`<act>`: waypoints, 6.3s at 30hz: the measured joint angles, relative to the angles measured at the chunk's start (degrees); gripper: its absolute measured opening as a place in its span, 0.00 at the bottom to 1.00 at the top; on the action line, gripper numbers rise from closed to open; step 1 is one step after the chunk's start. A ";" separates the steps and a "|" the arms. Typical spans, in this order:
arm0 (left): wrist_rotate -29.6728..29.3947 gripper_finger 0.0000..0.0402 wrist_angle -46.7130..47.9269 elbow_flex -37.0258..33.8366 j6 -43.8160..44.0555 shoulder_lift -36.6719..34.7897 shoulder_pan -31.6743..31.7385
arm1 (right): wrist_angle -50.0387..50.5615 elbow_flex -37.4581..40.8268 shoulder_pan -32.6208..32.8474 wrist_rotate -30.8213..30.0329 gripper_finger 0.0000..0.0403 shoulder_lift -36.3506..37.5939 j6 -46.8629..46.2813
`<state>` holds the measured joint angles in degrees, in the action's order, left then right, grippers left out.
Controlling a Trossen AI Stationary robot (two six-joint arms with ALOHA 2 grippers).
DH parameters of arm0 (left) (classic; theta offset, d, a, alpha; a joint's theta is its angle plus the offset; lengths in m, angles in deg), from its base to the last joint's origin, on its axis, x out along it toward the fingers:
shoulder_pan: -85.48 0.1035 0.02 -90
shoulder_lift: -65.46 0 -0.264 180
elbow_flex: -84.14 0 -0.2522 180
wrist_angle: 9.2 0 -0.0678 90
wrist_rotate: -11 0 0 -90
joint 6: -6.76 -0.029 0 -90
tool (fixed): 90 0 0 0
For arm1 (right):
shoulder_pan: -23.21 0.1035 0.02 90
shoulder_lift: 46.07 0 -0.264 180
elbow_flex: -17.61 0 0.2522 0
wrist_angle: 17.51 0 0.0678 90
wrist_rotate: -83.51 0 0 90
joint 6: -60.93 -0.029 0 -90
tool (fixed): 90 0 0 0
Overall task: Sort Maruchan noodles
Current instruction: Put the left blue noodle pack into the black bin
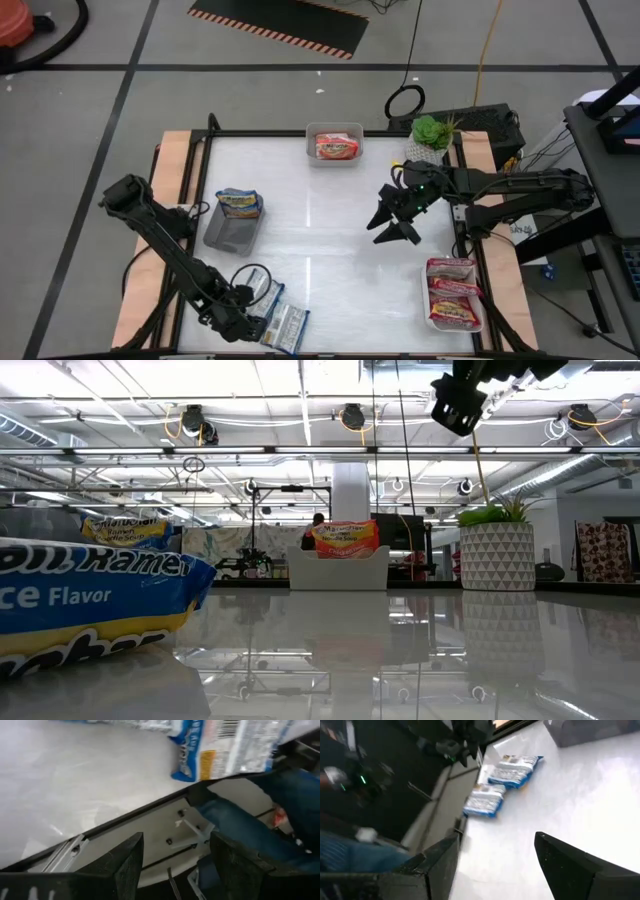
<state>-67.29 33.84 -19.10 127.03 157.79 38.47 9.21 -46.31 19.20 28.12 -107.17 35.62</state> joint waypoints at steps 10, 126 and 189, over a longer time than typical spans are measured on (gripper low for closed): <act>0.35 0.57 4.86 0.00 1.78 1.33 0.76 | 1.65 -0.01 -0.01 1.56 0.63 0.00 3.07; -10.95 0.57 13.31 -10.40 -44.53 4.79 -7.93 | -11.44 0.02 3.61 -22.74 0.63 -1.25 -14.33; -25.45 0.00 11.67 5.84 -61.00 5.10 -0.13 | -11.47 0.02 11.04 -36.68 0.63 -1.74 -13.42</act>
<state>-92.74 45.51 -13.26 66.03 162.90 38.34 -2.26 -46.28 30.24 -8.56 -108.92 22.20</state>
